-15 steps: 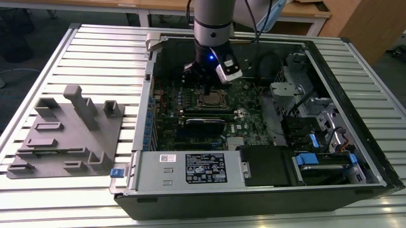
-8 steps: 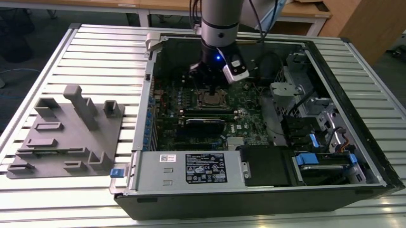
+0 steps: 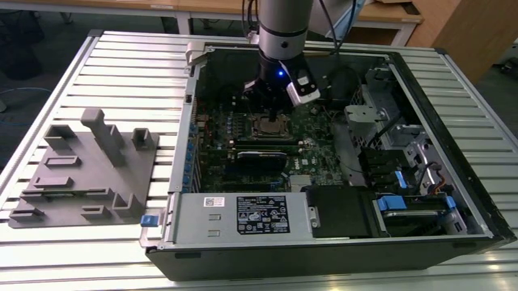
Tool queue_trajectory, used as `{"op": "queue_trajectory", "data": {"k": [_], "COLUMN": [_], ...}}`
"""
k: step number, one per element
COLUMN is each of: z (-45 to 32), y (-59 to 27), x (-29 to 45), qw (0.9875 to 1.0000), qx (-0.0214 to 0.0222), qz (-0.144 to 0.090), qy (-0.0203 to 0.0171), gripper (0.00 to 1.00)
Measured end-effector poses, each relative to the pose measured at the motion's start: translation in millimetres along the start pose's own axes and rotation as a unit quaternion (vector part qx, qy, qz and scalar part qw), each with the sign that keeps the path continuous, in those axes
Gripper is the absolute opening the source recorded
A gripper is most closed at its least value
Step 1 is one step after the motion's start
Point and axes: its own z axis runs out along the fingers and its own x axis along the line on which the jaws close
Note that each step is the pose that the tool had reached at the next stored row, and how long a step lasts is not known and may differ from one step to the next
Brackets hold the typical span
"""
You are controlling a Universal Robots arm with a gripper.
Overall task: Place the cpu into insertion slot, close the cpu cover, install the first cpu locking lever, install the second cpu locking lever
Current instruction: 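Close the cpu cover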
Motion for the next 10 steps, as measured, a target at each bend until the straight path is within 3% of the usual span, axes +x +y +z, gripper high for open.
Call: {"op": "queue_trajectory", "data": {"k": [10], "z": [-4.9], "y": [0.3], "x": [-0.3], "qw": [1.0000], "qx": [-0.0002], "qz": [0.000], "qy": [-0.0001], "gripper": [0.11]}}
